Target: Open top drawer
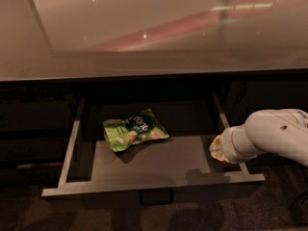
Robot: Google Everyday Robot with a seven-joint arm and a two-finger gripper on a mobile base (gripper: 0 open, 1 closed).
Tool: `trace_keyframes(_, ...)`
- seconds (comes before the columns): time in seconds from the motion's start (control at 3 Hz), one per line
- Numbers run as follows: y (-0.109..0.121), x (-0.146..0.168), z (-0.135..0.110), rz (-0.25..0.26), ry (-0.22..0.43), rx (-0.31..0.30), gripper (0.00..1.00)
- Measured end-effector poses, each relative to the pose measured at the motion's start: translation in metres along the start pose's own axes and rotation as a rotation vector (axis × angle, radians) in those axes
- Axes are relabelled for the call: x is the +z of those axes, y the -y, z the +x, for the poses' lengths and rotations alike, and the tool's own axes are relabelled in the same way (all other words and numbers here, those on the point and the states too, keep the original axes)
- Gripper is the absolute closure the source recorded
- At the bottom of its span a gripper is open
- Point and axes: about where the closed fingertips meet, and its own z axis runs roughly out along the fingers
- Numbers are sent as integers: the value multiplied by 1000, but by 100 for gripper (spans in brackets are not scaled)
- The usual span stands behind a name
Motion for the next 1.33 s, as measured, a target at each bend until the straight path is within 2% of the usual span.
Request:
trace_keyframes(0.33,-1,1,-2,0,-5,-5,100)
trace_keyframes(0.67,-11,19,-33,13,-30,-94,100)
trace_keyframes(1.0,-33,43,-55,-8,-67,-179,100)
trace_keyframes(1.33,-34,45,-56,-13,-71,-188,100)
